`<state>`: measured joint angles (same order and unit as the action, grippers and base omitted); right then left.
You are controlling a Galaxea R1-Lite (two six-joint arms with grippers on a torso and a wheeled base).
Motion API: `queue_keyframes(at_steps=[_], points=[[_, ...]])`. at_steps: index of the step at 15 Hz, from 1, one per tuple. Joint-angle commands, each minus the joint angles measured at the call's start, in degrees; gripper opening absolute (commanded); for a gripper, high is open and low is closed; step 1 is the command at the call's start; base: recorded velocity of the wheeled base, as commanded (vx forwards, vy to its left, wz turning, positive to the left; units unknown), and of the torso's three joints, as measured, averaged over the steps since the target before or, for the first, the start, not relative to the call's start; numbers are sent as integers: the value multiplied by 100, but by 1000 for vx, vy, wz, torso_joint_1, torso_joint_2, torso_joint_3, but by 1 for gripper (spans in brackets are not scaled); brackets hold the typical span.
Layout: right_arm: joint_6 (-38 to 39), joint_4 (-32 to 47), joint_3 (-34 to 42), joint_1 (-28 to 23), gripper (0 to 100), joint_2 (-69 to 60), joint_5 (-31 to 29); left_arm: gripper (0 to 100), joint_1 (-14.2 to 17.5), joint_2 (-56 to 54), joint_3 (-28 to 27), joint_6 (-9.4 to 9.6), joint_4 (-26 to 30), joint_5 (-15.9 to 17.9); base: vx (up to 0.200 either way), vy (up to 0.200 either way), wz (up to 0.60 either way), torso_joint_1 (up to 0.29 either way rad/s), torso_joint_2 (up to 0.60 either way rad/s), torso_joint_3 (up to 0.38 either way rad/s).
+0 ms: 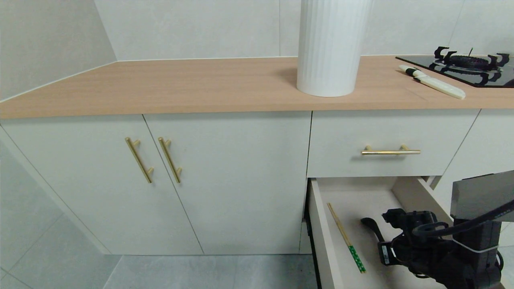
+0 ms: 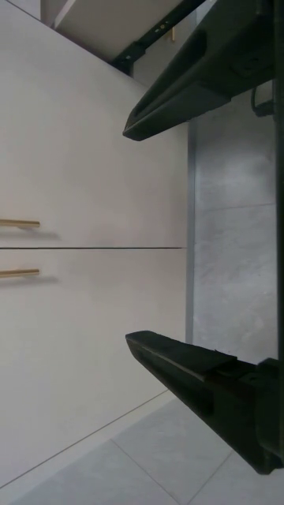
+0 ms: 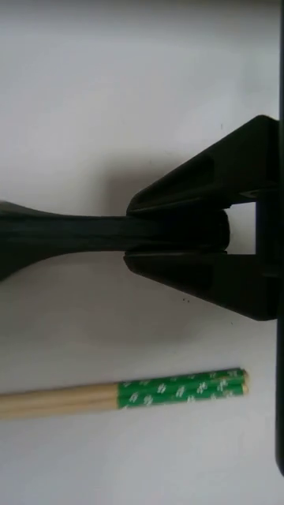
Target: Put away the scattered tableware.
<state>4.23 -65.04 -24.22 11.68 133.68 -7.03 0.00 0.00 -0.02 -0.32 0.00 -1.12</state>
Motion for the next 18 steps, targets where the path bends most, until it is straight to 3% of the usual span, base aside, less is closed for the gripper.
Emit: queue_keyframes(at_steps=[1,9,10,18], points=[[-1,-18,5,10,0,114,0,100,0,0,2,-3,0,-2,0,0,0,0,0,0],[-10,-18,14,10,0,97,-9,100,0,0,2,-3,0,-2,0,0,0,0,0,0],[-1,-18,14,10,100,105,-26,100,0,0,2,-3,0,-2,0,0,0,0,0,0],[78,0,49,19,100,-167,-44,100,0,0,2,-3,0,-2,0,0,0,0,0,0]])
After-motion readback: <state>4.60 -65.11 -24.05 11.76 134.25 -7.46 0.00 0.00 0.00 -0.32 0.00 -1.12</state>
